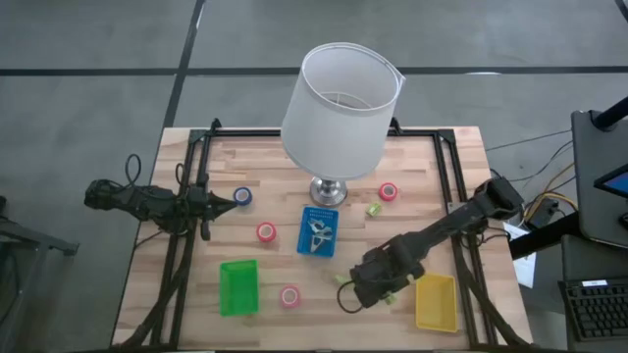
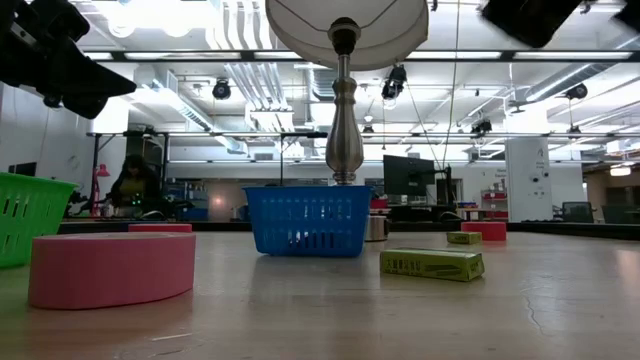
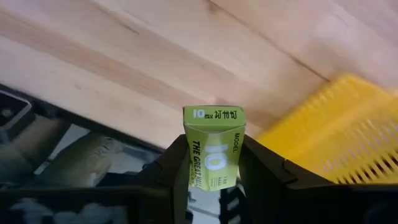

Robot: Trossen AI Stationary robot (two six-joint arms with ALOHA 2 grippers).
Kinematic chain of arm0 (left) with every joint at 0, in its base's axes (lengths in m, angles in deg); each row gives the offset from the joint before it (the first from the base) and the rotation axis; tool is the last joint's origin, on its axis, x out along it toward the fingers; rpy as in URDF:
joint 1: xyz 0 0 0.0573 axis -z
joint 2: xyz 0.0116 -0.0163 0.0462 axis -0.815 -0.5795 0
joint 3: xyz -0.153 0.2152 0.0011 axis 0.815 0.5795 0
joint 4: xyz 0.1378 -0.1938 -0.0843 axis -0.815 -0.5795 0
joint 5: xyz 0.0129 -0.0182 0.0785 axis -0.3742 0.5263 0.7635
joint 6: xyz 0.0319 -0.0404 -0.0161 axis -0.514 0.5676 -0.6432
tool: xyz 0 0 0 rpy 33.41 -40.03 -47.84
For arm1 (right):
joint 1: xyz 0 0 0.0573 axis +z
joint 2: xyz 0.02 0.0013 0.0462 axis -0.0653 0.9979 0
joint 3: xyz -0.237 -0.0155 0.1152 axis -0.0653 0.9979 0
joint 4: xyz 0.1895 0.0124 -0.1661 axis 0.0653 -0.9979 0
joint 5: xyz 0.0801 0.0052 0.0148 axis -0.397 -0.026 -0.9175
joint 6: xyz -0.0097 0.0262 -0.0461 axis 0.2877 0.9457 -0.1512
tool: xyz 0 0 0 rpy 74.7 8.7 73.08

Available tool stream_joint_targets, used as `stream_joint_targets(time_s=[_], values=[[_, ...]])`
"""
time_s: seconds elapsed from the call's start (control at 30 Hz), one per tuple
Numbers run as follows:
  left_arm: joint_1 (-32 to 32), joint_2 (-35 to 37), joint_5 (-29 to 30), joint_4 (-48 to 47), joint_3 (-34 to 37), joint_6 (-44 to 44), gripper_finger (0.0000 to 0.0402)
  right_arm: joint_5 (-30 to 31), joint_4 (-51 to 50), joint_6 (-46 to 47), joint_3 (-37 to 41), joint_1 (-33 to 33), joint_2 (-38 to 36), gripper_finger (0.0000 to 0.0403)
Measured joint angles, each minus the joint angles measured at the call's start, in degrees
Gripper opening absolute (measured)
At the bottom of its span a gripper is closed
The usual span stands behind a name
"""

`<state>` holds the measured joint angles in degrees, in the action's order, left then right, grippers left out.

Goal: Pick and place Stapler, Stapler remover, tape
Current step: Put the bottom right green staple box into the yellow bin

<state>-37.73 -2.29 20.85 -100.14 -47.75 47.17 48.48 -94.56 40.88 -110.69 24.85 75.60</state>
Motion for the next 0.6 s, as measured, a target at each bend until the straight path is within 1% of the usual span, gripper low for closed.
stream_joint_targets(time_s=[0.1,0.23,0.4,0.6], values=[[0.01,0.00,0.01,0.00,0.00,0.00,0.0023,0.66,-3.69,3.40,-1.03,1.62,-1.97,0.0111],[-0.01,0.00,-0.01,0.00,0.00,-0.02,0.0023,1.79,-5.71,9.23,-1.00,3.95,-4.00,0.0114],[-0.01,0.00,-0.01,-0.05,0.00,-0.01,0.0023,2.42,-6.81,17.79,-0.27,8.70,-5.85,0.0112],[0.00,0.00,-0.01,-0.02,0.00,-0.01,0.0023,2.82,-6.96,28.31,0.83,14.69,-5.89,0.0113]])
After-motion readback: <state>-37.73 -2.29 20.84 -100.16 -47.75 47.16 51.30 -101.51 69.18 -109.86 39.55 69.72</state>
